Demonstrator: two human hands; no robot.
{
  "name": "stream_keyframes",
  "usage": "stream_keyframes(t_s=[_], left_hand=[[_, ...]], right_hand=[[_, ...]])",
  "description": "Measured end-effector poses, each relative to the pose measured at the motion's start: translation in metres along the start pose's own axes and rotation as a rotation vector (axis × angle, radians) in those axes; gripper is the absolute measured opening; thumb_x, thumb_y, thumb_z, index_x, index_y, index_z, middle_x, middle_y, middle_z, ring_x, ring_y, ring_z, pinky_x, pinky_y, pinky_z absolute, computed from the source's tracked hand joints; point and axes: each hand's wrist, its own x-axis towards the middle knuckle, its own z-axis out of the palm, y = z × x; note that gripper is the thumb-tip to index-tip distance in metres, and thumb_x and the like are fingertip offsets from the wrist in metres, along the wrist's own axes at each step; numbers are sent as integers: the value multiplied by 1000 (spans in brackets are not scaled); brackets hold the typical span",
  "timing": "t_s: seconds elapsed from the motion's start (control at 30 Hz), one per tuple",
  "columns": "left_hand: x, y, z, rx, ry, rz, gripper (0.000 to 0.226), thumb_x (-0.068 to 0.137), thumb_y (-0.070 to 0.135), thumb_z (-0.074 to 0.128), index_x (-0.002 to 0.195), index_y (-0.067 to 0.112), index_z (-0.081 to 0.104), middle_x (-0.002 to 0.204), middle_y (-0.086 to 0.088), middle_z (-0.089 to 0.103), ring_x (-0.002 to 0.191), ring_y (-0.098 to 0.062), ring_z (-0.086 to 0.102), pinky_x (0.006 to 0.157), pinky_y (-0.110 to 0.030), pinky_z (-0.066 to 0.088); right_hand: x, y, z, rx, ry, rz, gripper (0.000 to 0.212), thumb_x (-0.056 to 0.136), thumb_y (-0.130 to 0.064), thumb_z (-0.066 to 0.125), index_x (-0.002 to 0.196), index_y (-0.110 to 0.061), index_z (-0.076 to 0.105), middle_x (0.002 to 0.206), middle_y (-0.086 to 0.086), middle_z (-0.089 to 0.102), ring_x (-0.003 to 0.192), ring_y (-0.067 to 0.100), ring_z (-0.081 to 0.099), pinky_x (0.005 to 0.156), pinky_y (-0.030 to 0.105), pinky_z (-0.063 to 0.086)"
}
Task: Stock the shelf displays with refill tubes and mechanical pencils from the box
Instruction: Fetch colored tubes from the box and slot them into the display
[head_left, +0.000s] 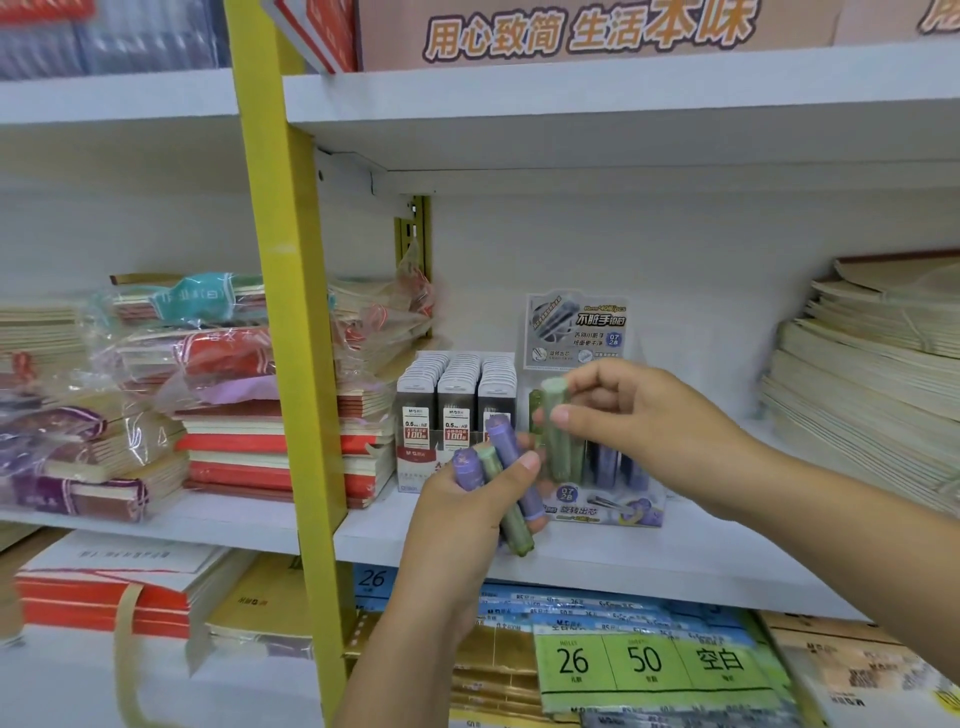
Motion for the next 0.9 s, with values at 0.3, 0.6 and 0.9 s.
stream_keyframes(t_s=[0.3, 0.6, 0.9], left_hand=[[-4, 11, -4, -26, 17, 71, 16, 85, 19, 75, 93, 33, 79, 89, -5, 79, 82, -16, 76, 61, -21, 56], [-3, 10, -3, -46, 91, 55, 12, 85, 19, 76, 83, 31, 80, 83, -8, 78, 77, -15, 75, 60, -22, 56], [3, 6, -2, -102, 135, 0, 7, 88, 20, 73, 85, 25, 78, 91, -2, 79, 83, -18, 76, 57, -22, 55]], right_hand=[[-2, -4, -9, -398, -149, -100, 21, 81, -27, 74, 92, -44, 72, 91, -8, 56, 70, -2, 58, 64, 10, 45], [-2, 2, -6, 354, 22, 85, 24, 88, -2, 60, 111, -4, 58, 84, 11, 73, 71, 20, 69, 66, 23, 58], [71, 2, -43, -433, 238, -129, 25, 86, -18, 70, 87, -31, 50, 88, -4, 65, 76, 7, 66, 65, 17, 48]])
